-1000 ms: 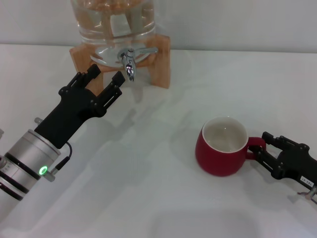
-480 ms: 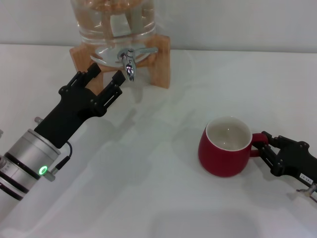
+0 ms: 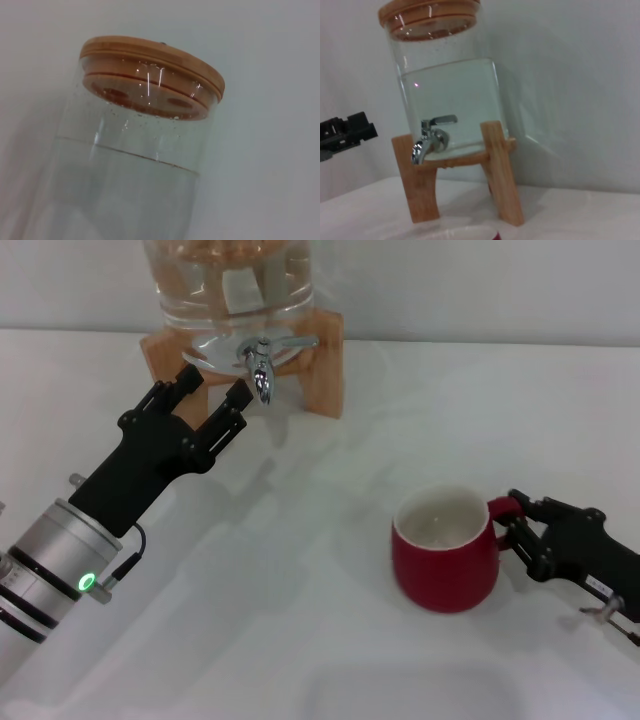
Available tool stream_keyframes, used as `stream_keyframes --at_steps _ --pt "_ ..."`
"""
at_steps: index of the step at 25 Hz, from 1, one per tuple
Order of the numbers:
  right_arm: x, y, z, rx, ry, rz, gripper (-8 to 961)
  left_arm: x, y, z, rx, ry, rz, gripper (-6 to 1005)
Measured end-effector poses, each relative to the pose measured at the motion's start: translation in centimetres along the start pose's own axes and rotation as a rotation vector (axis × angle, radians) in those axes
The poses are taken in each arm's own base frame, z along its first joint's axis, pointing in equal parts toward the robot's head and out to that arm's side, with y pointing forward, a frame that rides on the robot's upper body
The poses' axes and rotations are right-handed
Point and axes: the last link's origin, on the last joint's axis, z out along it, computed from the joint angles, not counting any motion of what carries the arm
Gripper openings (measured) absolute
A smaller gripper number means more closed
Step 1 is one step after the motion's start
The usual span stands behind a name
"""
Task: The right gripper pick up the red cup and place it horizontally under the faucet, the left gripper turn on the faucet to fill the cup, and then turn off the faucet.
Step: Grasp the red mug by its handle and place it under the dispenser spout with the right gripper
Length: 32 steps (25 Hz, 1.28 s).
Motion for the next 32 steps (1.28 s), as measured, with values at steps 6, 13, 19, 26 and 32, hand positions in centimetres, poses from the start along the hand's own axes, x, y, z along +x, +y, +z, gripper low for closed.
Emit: stream_keyframes --at_steps 6,13,19,26,32 --pt "-0.7 0.5 2.1 -0.025 0.000 -0.008 193 0.0 0.1 0.0 -0.002 0.003 0.001 757" --pt "-1.8 1.1 5.3 -0.050 0.017 -0.019 188 0.2 0.3 0.1 -0.014 0.017 0.001 756" --pt "-2.7 1.9 7.8 -0.064 0.032 -0.023 175 0.3 0.4 0.1 -0.021 0.024 0.002 756" --pt "-3.9 2.5 9.3 -0.099 0.006 -0.038 164 0.4 0.4 0.1 -0.023 0.025 0.003 757" --pt "-4.4 2.7 10.0 -0.109 0.004 -0.062 165 0.4 0.4 0.2 -0.026 0.027 0.004 757"
